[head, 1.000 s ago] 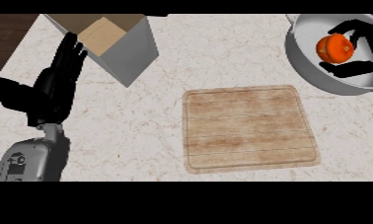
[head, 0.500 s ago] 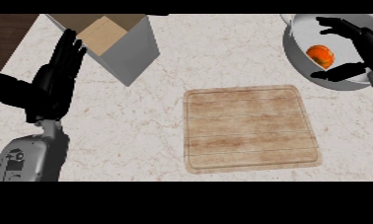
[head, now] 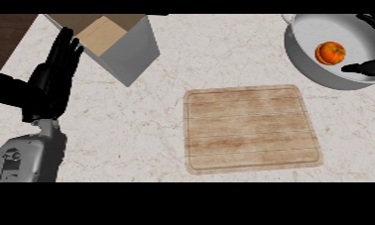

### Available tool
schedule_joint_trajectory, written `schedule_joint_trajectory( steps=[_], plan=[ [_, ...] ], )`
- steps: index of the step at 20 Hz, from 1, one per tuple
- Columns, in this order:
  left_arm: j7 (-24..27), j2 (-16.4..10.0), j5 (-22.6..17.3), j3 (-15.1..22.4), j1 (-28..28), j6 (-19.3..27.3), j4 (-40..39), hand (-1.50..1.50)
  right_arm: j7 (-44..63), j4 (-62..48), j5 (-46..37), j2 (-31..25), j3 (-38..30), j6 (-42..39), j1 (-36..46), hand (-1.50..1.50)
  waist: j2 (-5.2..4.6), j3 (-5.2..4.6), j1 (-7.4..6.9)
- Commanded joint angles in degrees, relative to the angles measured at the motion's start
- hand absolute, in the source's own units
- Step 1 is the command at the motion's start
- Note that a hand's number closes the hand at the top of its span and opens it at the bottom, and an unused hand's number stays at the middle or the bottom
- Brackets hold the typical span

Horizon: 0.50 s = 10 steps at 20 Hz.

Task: Pick the squash from the cutting board and place it in the pot

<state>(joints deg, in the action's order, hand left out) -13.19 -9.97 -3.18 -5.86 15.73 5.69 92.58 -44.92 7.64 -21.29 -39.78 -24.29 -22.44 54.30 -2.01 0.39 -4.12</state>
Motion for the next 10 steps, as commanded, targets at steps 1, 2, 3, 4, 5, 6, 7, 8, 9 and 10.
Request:
schedule_joint_trajectory(
  steps=[1, 2, 3, 4, 5, 6, 7, 8, 9, 10],
  plan=[
    [1.2, -0.6, -1.4, -0.5, -3.1, -1.9, 1.1, 0.0, -0.8, -1.7, 2.3, -4.7, -2.3, -7.7, -0.8, -1.5, -0.1, 0.03, -0.87],
    [1.5, 0.0, -0.1, -0.4, -1.1, -0.4, -0.8, 0.0, -1.0, -1.3, 2.2, -6.2, -2.1, -10.1, -0.6, -1.5, -0.31, 0.06, 0.0],
    [-0.8, 0.6, 0.3, 0.7, -0.1, 0.4, 0.9, 0.0, -0.6, -1.4, 2.6, -5.6, -2.4, -10.2, -0.6, -1.5, -0.16, 0.13, -0.21],
    [-1.9, 0.1, -0.9, 0.1, -0.3, -0.4, 1.8, 0.0, -1.1, -1.5, 3.1, -6.9, -2.9, -11.4, -1.6, -1.5, -0.12, 0.19, -0.33],
    [-0.9, 0.2, -0.7, -0.1, -0.9, -0.1, 1.8, 0.0, -1.6, -1.5, 3.0, -7.2, -2.7, -12.1, -3.0, -1.5, -0.12, 0.17, -0.16],
    [0.1, -0.4, -0.8, -0.9, -0.7, -0.3, 1.0, 0.0, -1.3, -0.9, 2.6, -8.7, -2.3, -13.2, -2.8, -1.5, -0.44, 0.21, -0.35],
    [0.4, -0.2, 0.1, 0.4, -1.8, -0.7, 1.2, 0.0, -1.3, -0.8, 3.1, -9.7, -2.7, -14.1, -3.1, -1.5, -0.45, 0.27, -0.31],
    [0.5, 0.7, -0.3, 0.6, -1.8, -0.4, 1.7, 0.0, -0.7, -0.8, 3.4, -9.2, -2.9, -14.2, -2.9, -1.5, -0.45, 0.28, -0.64],
    [-0.6, 1.1, -0.6, 0.9, -0.6, -0.1, 1.8, 0.0, -0.4, -0.6, 3.4, -9.1, -2.9, -13.3, -3.0, -1.5, -0.68, 0.37, -0.75],
    [-1.3, 0.3, -0.7, 0.1, -1.9, -0.2, 2.6, 0.0, -1.2, -0.5, 3.4, -10.7, -2.8, -15.5, -4.5, -1.5, -0.31, 0.37, -0.53]
  ],
)
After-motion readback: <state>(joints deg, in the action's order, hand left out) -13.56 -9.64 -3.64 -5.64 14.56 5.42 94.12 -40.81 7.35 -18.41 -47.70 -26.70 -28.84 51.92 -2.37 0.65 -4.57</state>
